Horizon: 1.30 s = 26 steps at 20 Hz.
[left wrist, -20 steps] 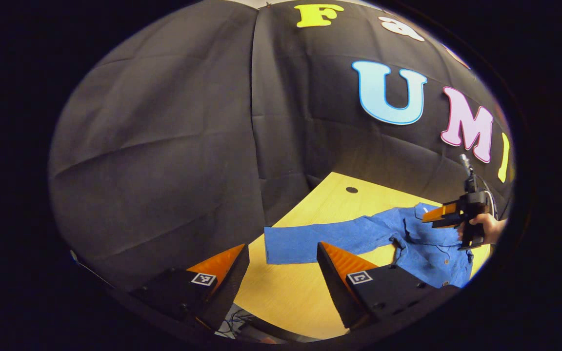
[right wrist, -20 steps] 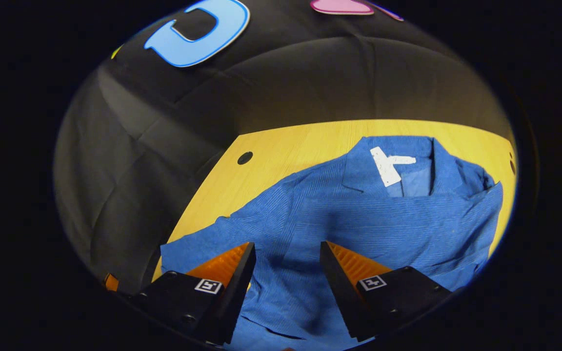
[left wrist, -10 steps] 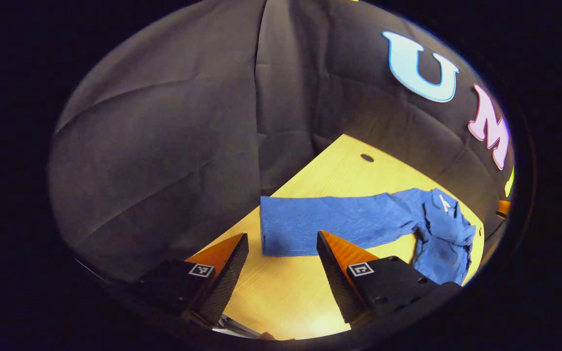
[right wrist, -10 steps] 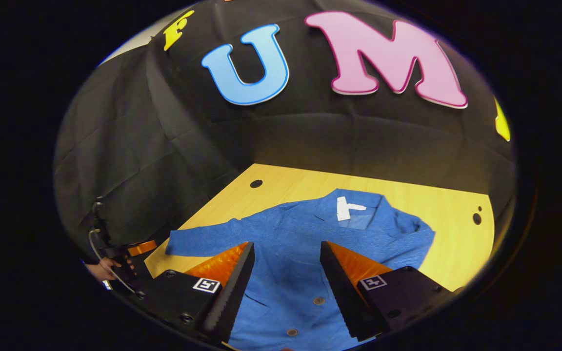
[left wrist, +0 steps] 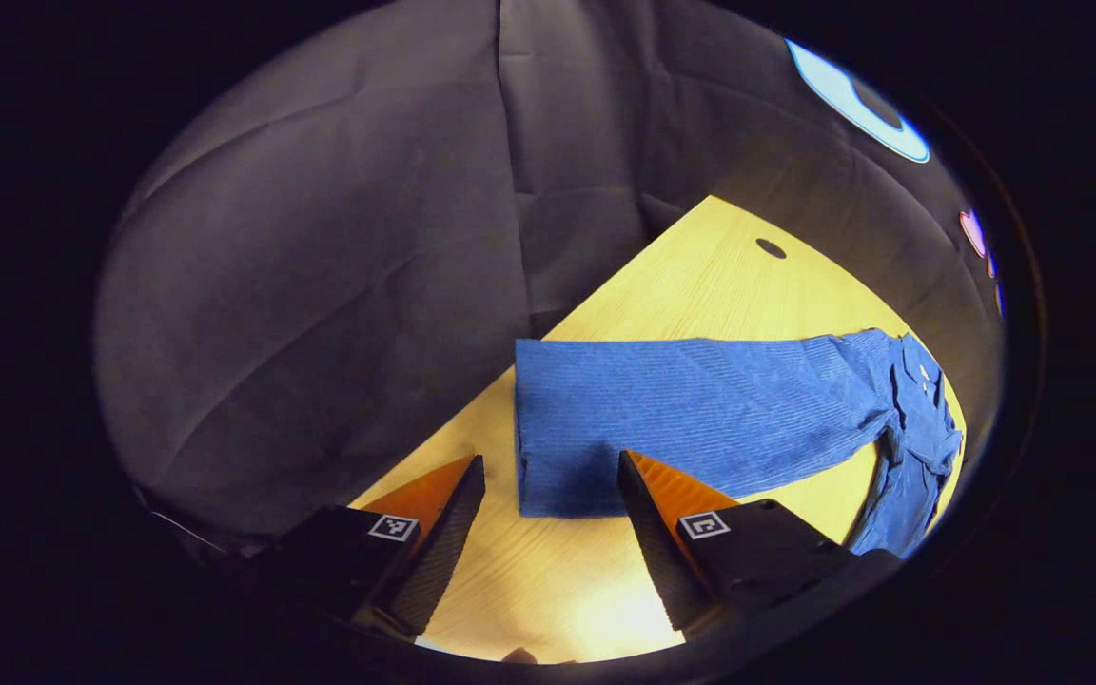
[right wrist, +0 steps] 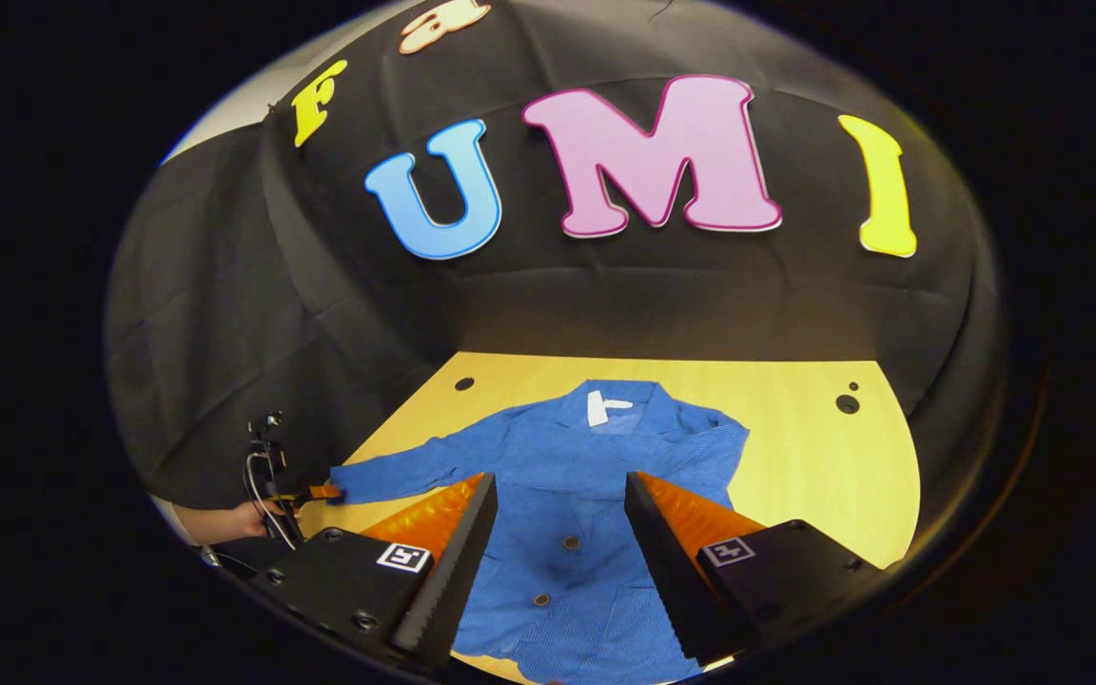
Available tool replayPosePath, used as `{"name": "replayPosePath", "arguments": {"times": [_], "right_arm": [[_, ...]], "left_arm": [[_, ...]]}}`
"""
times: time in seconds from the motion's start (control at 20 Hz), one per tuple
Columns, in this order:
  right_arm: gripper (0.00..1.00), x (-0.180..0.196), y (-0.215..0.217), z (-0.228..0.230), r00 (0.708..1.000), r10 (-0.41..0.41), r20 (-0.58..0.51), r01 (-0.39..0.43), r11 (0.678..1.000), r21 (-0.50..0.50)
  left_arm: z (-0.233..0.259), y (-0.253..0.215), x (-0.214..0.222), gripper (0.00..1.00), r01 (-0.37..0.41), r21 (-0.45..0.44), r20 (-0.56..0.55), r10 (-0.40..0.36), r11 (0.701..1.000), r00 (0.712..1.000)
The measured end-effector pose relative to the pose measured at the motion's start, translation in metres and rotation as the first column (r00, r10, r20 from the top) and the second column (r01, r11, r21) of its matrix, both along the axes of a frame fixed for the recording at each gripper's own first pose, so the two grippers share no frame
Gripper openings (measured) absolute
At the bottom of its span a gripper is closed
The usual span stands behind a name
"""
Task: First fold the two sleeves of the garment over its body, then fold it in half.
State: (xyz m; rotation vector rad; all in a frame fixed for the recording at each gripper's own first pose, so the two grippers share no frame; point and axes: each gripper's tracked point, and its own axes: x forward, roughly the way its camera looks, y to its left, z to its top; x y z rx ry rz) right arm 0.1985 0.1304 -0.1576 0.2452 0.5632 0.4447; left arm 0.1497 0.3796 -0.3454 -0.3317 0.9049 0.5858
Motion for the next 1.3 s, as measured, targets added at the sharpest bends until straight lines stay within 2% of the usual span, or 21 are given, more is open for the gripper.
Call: {"name": "replayPosePath", "arguments": {"times": [0.05,0.15,0.35,0.45,0.6,0.65,0.85,1.05,1.2,1.3], "right_arm": [[0.87,-0.002,-0.008,0.005,1.0,-0.012,0.012,0.012,1.0,-0.005],[0.87,-0.008,-0.018,0.011,0.999,-0.027,0.023,0.028,0.999,-0.023],[0.87,-0.013,-0.026,0.01,0.999,-0.044,0.02,0.045,0.999,-0.016],[0.87,-0.016,-0.027,0.01,0.999,-0.043,0.016,0.043,0.999,-0.012],[0.87,-0.024,-0.027,0.007,0.999,-0.034,0.008,0.034,0.999,-0.023],[0.87,-0.027,-0.027,0.008,0.999,-0.031,0.008,0.032,0.999,-0.024],[0.87,-0.037,-0.038,0.007,0.999,-0.041,0.008,0.041,0.999,-0.03],[0.87,-0.044,-0.056,0.002,0.998,-0.064,-0.001,0.064,0.998,-0.015],[0.87,-0.046,-0.065,0.0,0.998,-0.068,-0.007,0.068,0.998,0.006],[0.87,-0.045,-0.071,0.001,0.998,-0.065,-0.004,0.065,0.998,0.014]], "left_arm": [[0.006,0.004,0.007,0.83,0.019,0.038,0.007,-0.019,0.999,1.0],[0.0,-0.007,0.012,0.82,0.026,0.057,-0.017,-0.025,0.998,1.0],[0.0,-0.007,0.014,0.8,0.079,0.031,-0.045,-0.077,0.996,0.996],[0.004,-0.011,0.016,0.56,0.13,0.02,-0.05,-0.128,0.991,0.99],[0.003,-0.015,0.025,0.1,0.125,-0.01,-0.02,-0.126,0.992,0.992],[0.004,-0.016,0.026,0.02,0.123,-0.011,-0.018,-0.124,0.992,0.992],[0.015,-0.021,0.026,0.0,0.134,-0.056,0.047,-0.132,0.989,0.99],[0.058,-0.035,0.035,0.0,0.169,-0.066,0.168,-0.156,0.983,0.973],[0.106,-0.06,0.051,0.0,0.221,-0.048,0.267,-0.201,0.974,0.943],[0.14,-0.088,0.062,0.0,0.276,-0.018,0.323,-0.255,0.961,0.911]]}}
